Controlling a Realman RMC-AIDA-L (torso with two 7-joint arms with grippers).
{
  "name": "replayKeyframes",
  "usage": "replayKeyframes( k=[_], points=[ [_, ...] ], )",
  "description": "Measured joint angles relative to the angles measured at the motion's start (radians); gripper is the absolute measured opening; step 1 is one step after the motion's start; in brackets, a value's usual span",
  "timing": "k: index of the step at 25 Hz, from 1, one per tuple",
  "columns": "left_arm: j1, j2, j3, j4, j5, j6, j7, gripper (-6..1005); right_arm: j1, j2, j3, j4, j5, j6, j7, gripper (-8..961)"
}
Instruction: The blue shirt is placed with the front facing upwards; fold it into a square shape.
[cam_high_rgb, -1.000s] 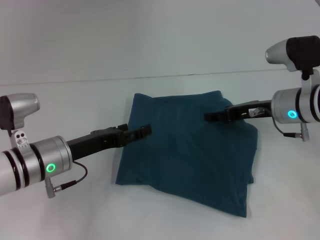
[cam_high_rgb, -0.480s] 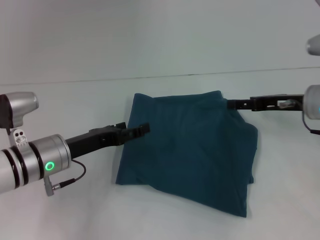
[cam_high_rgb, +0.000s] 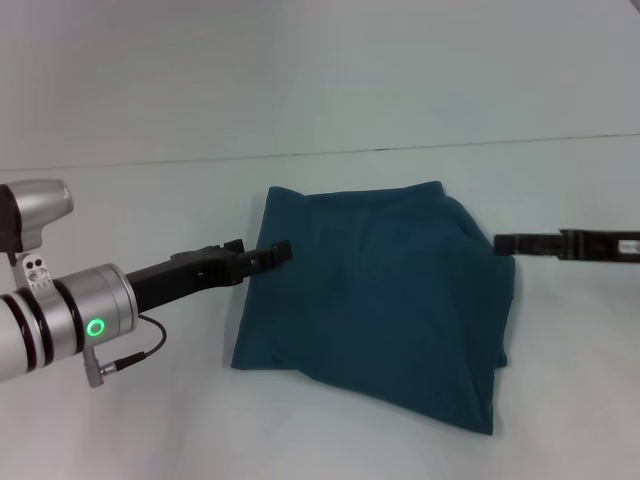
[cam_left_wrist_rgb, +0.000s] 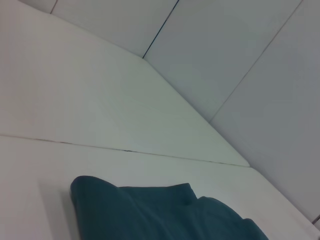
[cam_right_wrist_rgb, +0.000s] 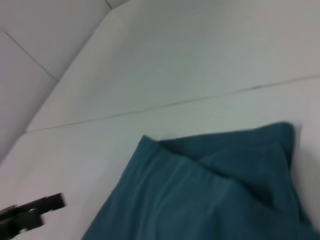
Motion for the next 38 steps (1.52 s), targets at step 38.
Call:
replayKeyframes(
  k=[38],
  points=[
    [0.022,-0.002,-0.011,0.004,0.008,0.000,0.012,922,-0.075,-0.008,0.116,0.164,-0.086,-0.208,0.204,885]
  ],
)
